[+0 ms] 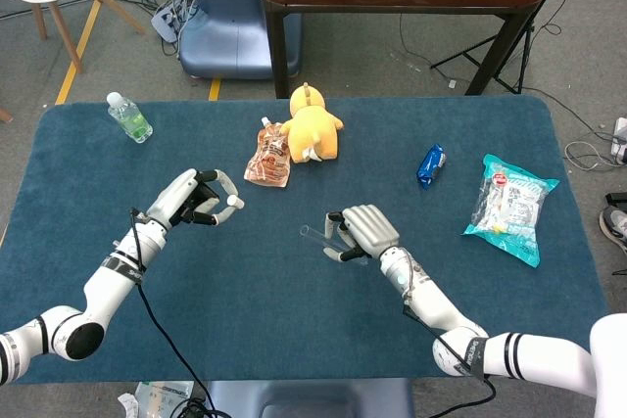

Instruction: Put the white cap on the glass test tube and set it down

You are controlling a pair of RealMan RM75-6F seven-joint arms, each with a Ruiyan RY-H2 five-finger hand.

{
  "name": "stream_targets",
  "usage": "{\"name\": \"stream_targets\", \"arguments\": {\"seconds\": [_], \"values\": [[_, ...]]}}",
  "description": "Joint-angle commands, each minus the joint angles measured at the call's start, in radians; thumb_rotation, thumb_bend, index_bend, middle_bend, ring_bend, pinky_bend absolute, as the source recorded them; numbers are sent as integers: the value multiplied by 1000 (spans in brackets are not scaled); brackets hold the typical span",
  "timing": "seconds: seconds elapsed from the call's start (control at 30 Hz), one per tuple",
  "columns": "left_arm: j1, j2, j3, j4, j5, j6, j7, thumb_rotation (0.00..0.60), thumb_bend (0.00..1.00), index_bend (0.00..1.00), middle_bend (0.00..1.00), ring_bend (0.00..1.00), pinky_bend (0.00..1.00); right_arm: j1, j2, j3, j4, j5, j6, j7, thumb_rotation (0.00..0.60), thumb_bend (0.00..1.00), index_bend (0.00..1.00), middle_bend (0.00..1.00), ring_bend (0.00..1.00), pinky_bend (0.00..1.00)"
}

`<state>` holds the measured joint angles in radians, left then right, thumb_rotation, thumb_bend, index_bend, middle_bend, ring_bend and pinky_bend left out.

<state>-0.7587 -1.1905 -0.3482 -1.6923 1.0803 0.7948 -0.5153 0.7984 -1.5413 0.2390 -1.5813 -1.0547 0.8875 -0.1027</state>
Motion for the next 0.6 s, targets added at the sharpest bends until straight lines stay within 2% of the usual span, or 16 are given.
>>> {"name": "stream_targets", "arguments": {"seconds": [0.03,0.27,0.6], "values": [[9,15,-17,-19,-19,4,-19,600,320,534,1000,1000,1000,2,-47,22,44,-45,28,48,600,634,638,882,1000,1000],[26,33,-29,-53,-11,30,-20,600,320,534,1000,1000,1000,13,-145,47,147,-118,81,135,600,647,648,882,1000,1000],[30,7,-21,-79,27,57,-4,600,320,535,1000,1000,1000,35,-214,70,228,-162,84,231,600,647,649,882,1000,1000]]}}
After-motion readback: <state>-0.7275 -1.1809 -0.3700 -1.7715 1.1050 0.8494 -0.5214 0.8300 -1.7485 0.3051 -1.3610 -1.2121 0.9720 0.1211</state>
